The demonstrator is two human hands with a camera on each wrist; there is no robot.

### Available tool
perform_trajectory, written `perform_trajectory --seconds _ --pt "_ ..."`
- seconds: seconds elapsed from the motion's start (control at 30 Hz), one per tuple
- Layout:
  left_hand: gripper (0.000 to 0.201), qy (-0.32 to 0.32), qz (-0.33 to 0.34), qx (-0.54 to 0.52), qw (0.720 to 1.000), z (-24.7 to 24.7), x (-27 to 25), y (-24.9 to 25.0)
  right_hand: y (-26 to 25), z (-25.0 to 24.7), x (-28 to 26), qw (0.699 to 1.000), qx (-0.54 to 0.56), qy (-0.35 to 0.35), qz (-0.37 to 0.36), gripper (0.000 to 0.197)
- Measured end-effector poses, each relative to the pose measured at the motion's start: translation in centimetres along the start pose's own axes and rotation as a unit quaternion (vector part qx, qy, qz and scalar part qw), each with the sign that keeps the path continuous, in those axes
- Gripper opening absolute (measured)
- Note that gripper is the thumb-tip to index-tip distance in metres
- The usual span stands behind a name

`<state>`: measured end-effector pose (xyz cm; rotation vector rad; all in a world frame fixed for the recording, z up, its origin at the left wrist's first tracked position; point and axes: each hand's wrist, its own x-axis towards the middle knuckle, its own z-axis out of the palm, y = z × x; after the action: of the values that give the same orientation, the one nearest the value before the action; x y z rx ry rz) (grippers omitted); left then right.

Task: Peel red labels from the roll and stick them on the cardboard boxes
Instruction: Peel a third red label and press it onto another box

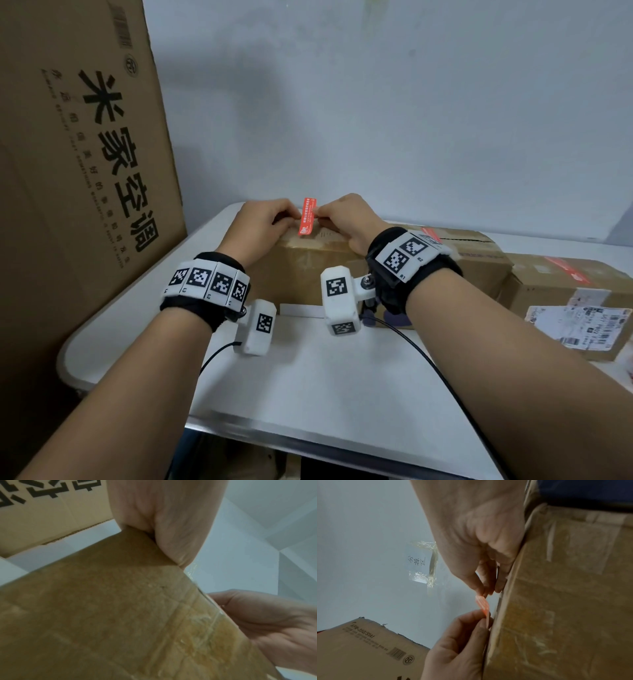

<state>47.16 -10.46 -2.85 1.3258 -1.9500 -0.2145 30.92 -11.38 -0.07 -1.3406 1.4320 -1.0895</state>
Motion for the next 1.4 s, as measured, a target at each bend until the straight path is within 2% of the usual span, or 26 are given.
perform_trajectory --seconds 0.07,0.17,0.37,0.47,0.63,0.83,1.03,1.1,1.2,1.33,1.4 --pt "0.010 -0.004 0.000 -0.033 0.999 -0.2 -0.2 0.2 0.0 -0.4 0.0 1.000 0.010 0.002 0.005 0.013" --pt "0.021 -0.036 0.014 -0.067 0.997 -0.4 -0.3 0.3 0.1 -0.9 0.1 0.999 0.033 -0.002 0.005 0.007" --pt "0.026 -0.028 0.037 -0.064 0.997 -0.3 -0.5 0.5 -0.3 -0.7 -0.1 0.999 0.048 -0.006 0.018 0.017" --pt "0.023 -0.021 0.035 -0.045 0.998 -0.2 -0.6 0.7 -0.1 -0.7 0.0 1.000 0.024 0.011 0.016 0.033" --pt "0.011 -0.003 0.040 -0.013 0.999 0.1 -0.5 0.5 0.2 -0.5 0.1 1.000 -0.021 0.008 -0.001 0.020" --pt "0.008 0.014 0.074 -0.048 0.996 0.4 -0.4 0.0 0.5 -0.6 0.4 0.999 -0.037 -0.003 -0.015 0.005" --pt "0.011 0.036 0.056 -0.030 0.997 0.3 -0.5 -0.1 0.4 -1.0 0.1 0.999 -0.036 -0.027 -0.030 0.009" --pt "0.011 0.029 0.057 -0.024 0.998 0.2 -0.4 -0.1 0.1 -1.3 0.1 0.996 -0.064 -0.039 -0.041 0.008" --pt "0.012 0.023 0.057 -0.017 0.998 0.1 -0.4 -0.1 0.0 -1.4 0.2 0.985 -0.152 -0.017 -0.081 0.004" --pt "0.013 0.020 0.071 0.000 0.997 0.0 -0.4 -0.4 0.5 -1.2 0.2 0.979 -0.180 -0.011 -0.100 0.011" --pt "0.013 0.015 0.077 -0.001 0.997 -0.2 -0.4 -0.4 0.8 -1.3 0.1 0.978 -0.180 -0.023 -0.102 0.021"
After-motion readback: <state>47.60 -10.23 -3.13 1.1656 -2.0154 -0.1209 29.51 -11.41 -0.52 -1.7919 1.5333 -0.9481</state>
